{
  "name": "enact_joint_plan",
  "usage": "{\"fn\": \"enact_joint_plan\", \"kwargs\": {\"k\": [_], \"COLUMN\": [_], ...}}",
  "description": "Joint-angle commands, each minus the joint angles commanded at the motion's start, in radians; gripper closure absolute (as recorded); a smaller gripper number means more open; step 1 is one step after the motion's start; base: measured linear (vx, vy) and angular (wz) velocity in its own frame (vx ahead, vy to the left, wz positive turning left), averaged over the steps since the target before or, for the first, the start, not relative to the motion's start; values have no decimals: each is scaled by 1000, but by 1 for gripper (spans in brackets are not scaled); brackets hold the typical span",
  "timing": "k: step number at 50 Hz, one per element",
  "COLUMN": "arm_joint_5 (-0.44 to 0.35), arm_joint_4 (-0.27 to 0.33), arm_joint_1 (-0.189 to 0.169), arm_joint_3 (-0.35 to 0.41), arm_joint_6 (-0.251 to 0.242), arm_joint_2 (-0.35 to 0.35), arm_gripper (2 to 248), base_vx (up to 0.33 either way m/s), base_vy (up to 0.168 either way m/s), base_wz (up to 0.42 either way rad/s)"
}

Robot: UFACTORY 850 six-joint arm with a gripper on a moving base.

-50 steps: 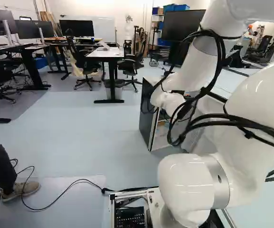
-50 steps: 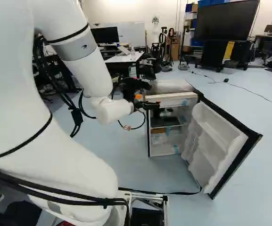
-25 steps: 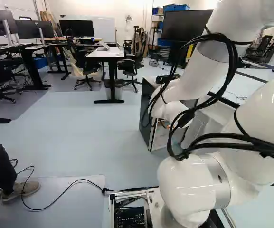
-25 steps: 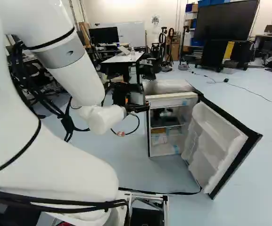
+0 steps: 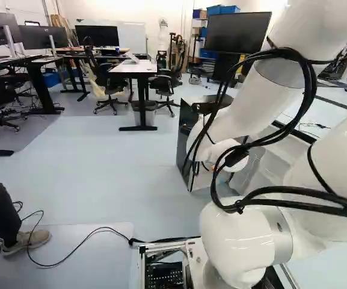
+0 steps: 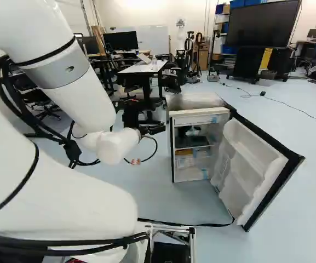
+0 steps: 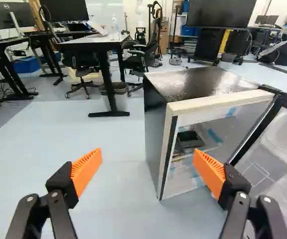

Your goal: Open the fridge door

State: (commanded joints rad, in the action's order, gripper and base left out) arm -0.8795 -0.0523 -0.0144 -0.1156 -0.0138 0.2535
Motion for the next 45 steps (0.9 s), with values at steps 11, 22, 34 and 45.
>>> {"fn": "enact_joint_plan", "kwargs": {"k": [11,22,34,45], "arm_joint_5": [4,6,7,7], "arm_joint_4": [31,48,52,52], "arm_joint_1": [8,13,14,14], "arm_joint_3": [17,26,28,28], "arm_joint_6": [8,13,14,14], "arm_joint_2": [15,24,26,26], "arm_gripper": [3,3,3,3], "base_vx": [0,0,0,0], "base_vy": [0,0,0,0], "base_wz": [0,0,0,0]}}
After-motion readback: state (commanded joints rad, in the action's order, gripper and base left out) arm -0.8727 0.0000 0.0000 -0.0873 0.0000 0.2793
